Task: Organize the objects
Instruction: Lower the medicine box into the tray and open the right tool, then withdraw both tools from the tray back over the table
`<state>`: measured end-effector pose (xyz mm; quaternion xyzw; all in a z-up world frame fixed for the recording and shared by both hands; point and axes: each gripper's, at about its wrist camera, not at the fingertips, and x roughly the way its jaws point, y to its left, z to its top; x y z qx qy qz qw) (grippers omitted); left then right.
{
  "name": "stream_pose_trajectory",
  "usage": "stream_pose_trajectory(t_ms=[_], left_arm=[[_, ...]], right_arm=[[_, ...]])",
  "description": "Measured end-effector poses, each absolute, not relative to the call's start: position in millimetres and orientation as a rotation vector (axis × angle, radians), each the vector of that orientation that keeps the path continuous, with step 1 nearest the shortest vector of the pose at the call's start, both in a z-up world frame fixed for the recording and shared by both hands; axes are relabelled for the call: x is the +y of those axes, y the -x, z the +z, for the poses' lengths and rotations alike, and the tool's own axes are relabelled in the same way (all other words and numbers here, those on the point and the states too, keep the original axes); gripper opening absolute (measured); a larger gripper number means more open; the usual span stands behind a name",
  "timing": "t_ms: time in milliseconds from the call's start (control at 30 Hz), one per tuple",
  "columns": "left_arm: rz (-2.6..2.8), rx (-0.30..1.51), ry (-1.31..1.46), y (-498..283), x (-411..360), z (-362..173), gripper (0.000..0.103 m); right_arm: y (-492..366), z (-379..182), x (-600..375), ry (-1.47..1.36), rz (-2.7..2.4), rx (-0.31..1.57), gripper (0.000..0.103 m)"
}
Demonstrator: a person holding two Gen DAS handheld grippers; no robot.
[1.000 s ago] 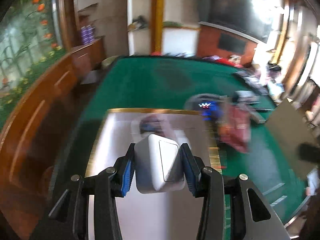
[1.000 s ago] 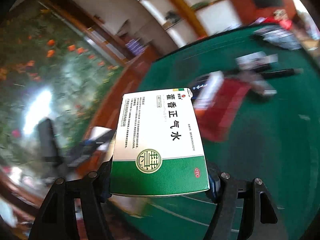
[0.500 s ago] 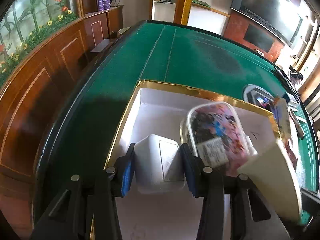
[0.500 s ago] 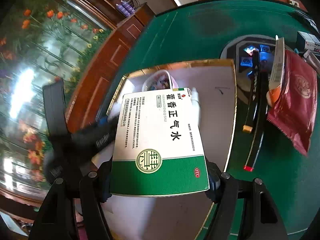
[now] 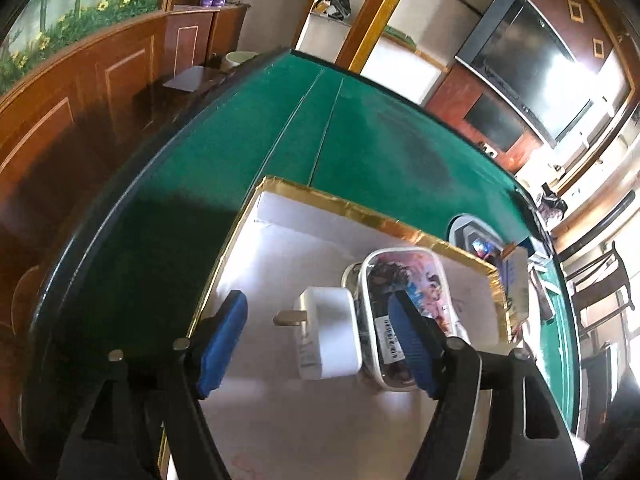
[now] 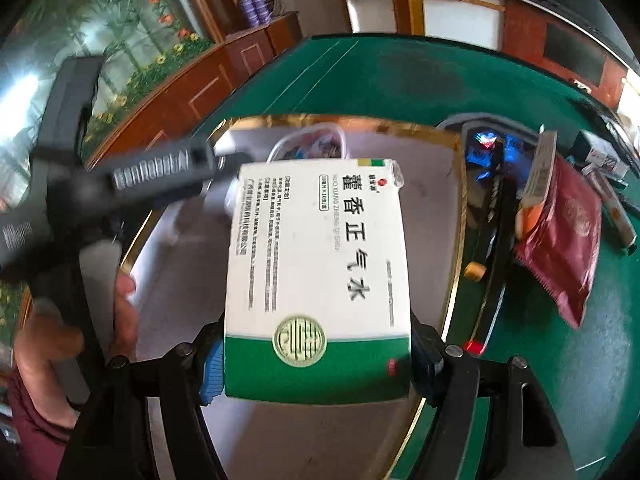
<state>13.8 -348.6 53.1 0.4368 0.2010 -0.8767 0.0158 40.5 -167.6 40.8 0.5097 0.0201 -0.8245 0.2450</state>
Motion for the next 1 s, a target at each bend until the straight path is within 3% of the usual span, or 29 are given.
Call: stream_pose_trajectory(t_ms=[200,500,667,1000], left_arm=[[-2.741,0.618,-1.228,-30,-354,77,0.083],[-2.729,0.561,-1.068,-69,-356,99,0.085],[-2.733,0.558,-0.988,-93,-352,106,0.086],[-2.757,0.514,-0.866,-124,-347,136,0.094]], right_arm=[[-50,48,-163,-1.369,-2.238,0.047,0.081],[-71,70,-129,-1.25,-2.238,-0.128,0.084],[-43,100,-123,-1.144,-2.226,-0.259,0.089],[-33,46,-142,-1.366,-1.922,-0.374,0.09]])
